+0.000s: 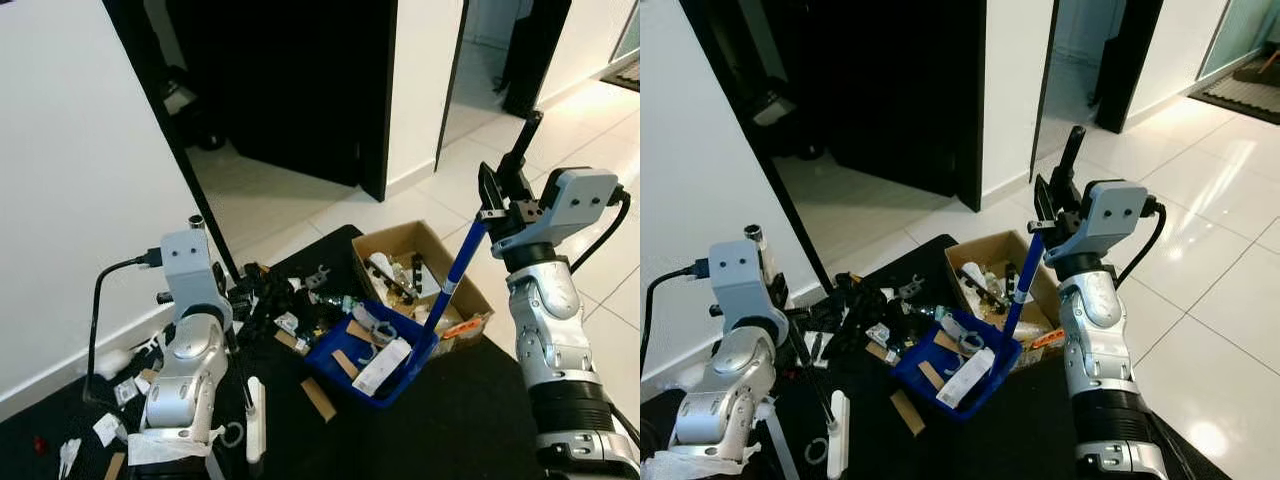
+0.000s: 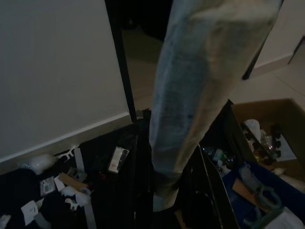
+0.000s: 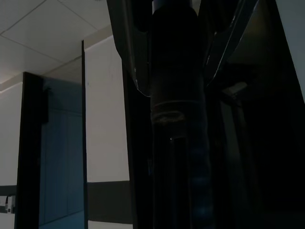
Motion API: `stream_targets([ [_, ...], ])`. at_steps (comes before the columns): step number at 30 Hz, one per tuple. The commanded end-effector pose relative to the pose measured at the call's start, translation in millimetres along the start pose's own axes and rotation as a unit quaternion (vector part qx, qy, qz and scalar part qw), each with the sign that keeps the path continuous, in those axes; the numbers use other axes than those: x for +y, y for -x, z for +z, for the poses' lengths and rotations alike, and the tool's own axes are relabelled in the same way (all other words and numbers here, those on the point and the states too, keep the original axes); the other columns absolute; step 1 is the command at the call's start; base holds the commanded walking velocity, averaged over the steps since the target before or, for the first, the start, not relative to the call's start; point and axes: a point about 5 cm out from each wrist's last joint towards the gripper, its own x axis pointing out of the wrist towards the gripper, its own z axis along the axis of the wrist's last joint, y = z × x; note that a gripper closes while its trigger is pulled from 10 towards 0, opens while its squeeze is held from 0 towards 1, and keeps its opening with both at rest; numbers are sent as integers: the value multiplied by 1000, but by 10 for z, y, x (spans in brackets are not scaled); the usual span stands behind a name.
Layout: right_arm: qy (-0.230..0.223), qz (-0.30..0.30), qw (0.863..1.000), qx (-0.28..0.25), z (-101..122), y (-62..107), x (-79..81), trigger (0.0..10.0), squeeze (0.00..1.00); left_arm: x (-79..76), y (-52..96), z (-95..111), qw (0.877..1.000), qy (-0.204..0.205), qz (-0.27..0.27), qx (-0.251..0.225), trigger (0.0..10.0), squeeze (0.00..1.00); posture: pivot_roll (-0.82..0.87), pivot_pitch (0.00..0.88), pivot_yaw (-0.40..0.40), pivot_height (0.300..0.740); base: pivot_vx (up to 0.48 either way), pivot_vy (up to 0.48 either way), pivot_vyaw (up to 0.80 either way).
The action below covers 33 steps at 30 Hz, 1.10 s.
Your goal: Sweep floor
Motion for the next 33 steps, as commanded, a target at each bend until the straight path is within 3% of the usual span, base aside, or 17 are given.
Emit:
stream_targets([
  [1, -10, 5, 999, -32, 114, -34, 50, 10000, 0, 46, 19, 17, 1000, -3, 11, -11, 10000, 0, 56, 150, 74, 740, 0, 0, 0],
  [33, -11, 5, 999, -30, 109, -26, 49, 10000, 0, -11, 37, 8, 1000, -14, -1, -11, 10000, 0, 52, 154, 72, 740, 0, 0, 0],
])
